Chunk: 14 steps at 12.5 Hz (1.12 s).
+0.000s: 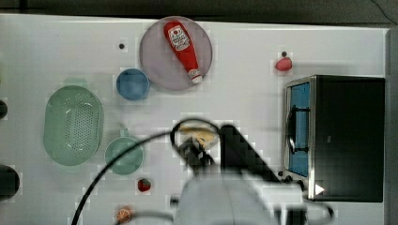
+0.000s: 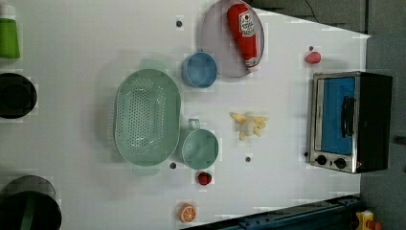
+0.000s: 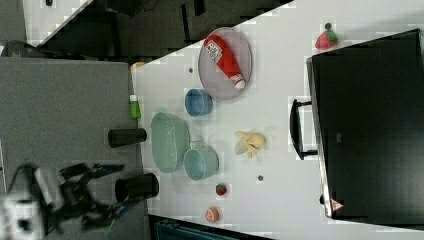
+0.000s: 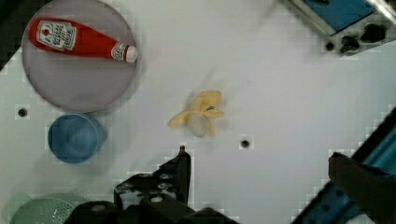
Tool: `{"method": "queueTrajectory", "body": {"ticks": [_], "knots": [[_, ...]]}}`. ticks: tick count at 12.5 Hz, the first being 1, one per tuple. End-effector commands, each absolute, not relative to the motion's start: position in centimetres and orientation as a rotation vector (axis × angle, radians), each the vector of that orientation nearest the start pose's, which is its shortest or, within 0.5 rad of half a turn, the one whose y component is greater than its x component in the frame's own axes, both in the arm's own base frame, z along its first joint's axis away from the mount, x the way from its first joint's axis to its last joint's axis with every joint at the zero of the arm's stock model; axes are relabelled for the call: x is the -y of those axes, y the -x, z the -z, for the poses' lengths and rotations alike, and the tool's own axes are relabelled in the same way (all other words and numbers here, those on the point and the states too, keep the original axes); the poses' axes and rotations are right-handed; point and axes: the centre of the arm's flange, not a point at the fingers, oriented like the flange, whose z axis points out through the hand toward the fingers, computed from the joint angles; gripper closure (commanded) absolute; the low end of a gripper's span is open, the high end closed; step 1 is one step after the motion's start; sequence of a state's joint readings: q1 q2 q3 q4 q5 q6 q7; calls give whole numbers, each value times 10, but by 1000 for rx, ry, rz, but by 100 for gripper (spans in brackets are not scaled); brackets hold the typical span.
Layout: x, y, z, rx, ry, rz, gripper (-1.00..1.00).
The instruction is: Pick banana from table and place on oven.
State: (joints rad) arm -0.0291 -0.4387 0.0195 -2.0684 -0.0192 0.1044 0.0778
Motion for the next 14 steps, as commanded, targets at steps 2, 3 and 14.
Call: {"method": "queueTrajectory", "body": {"ticks": [2, 3, 14], "knots": [[3, -482, -477, -1305, 2917, -140, -100], [3, -492, -454, -1302, 2916, -136, -100], [-14, -489, -228, -1499, 2803, -115, -100]]}}
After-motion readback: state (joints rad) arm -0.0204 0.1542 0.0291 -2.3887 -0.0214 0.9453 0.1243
